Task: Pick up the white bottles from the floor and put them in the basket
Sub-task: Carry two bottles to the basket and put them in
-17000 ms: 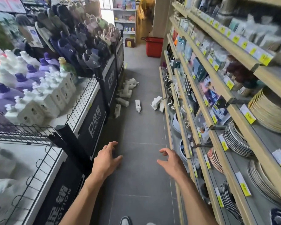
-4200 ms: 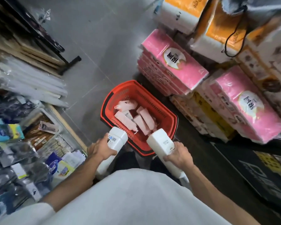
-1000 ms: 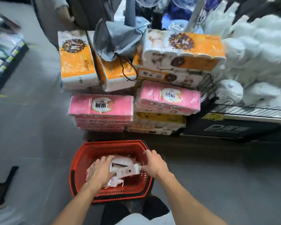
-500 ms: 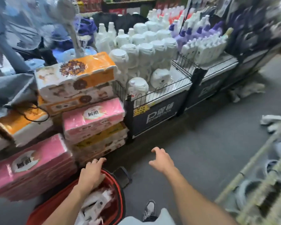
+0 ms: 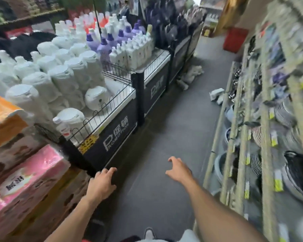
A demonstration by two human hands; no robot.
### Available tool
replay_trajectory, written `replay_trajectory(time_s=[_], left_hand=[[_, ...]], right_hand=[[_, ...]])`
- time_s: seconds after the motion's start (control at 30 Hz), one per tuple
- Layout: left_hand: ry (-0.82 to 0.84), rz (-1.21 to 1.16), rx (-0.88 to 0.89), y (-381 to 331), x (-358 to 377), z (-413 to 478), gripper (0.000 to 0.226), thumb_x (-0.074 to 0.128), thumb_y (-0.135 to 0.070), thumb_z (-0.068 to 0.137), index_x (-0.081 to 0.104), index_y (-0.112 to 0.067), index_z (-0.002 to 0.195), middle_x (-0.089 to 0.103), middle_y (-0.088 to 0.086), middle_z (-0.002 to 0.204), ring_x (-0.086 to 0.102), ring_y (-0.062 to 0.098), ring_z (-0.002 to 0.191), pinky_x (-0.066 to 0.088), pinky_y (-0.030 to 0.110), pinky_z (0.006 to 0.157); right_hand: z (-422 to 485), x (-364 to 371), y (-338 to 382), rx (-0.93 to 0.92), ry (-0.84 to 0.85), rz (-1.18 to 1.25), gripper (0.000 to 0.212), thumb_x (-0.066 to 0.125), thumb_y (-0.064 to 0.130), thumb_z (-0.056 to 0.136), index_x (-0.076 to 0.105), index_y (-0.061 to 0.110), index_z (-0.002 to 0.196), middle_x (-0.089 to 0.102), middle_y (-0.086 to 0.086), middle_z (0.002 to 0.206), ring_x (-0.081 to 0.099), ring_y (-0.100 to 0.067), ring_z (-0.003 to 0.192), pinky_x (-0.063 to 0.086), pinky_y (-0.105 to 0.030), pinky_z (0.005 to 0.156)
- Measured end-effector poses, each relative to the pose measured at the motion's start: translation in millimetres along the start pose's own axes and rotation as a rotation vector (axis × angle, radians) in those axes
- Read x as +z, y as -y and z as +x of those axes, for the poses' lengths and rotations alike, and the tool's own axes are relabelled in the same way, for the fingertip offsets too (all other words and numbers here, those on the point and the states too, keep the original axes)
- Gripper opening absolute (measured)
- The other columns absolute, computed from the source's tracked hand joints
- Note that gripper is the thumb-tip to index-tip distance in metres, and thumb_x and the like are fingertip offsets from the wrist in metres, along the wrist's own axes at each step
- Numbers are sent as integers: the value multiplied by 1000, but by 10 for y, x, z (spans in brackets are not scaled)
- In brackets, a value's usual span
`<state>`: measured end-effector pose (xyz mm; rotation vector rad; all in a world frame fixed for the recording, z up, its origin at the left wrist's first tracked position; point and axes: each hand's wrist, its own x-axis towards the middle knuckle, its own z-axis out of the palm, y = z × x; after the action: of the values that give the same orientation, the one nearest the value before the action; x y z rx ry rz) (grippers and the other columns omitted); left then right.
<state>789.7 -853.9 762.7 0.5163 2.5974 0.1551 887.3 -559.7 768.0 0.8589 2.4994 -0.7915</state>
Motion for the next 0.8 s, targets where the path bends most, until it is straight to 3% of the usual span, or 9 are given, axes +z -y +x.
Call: replay_trajectory(time_s=[0.37,0.67,0.8], left_hand=[[77,128,295,-820,-443,1119,68,63,-39,89,32,-38,149,48,-3,135,48,23,127,47,42,99],[25,182,494,-1358,-1102,2162,70,63,-37,86,33,-38,149,50,-2,132,48,25,124,46,43,97],[5,183,530,-1515,-1301,2554,68,62,-36,87,33,-37,149,50,-1,133,49,27,125,47,44,97]], right_hand=[[446,-561,-361,193,-143,152,59,69,33,82,50,25,137,54,-6,134,55,-28,122,46,-34,95],[796,-964,-364,320,-241,205,59,71,31,85,47,25,138,52,-4,137,57,-25,119,43,-31,86],[1026,-1129,-370,348,-234,188,62,72,29,85,46,24,141,50,-5,139,57,-26,118,48,-33,92]])
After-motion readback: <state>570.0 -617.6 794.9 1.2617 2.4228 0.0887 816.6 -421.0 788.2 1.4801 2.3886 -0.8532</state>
